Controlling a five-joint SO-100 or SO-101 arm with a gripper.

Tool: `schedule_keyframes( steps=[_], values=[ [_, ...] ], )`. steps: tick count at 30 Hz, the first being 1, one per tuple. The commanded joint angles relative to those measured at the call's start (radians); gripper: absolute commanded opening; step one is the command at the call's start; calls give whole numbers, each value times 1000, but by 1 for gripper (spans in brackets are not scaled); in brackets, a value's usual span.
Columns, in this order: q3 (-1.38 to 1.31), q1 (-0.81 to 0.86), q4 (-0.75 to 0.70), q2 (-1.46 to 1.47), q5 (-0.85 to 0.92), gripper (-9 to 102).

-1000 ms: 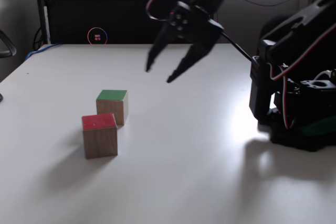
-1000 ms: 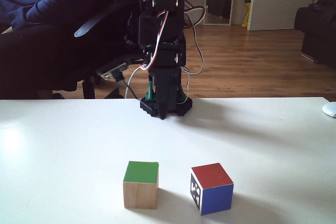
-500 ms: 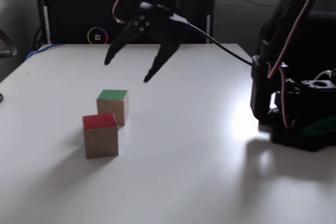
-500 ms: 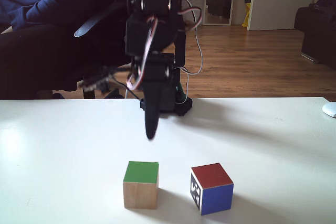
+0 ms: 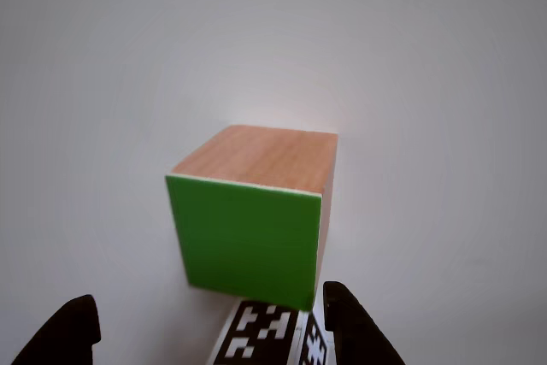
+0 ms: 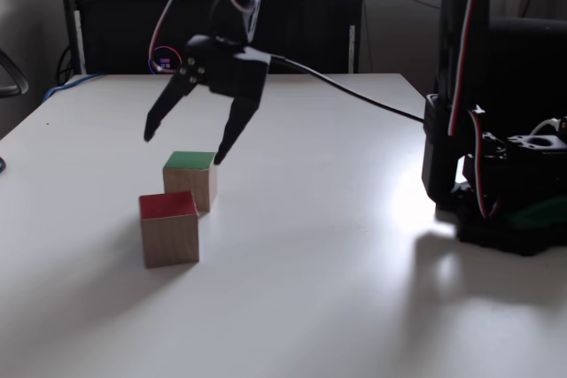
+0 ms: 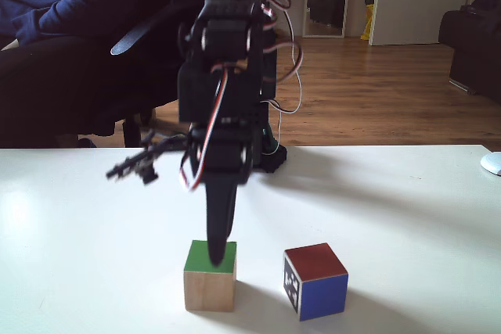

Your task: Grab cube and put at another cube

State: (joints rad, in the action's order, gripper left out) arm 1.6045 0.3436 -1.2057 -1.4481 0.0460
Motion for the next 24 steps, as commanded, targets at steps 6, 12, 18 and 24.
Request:
schedule_keyframes(
  steps=[6,12,18,24],
  values=[
    [-123,26,-11,106,14,39],
    [-169,48,-11,184,25,38],
    [-187,58,-3,219,32,33],
    [-201,58,-9,229,31,26]
  ],
)
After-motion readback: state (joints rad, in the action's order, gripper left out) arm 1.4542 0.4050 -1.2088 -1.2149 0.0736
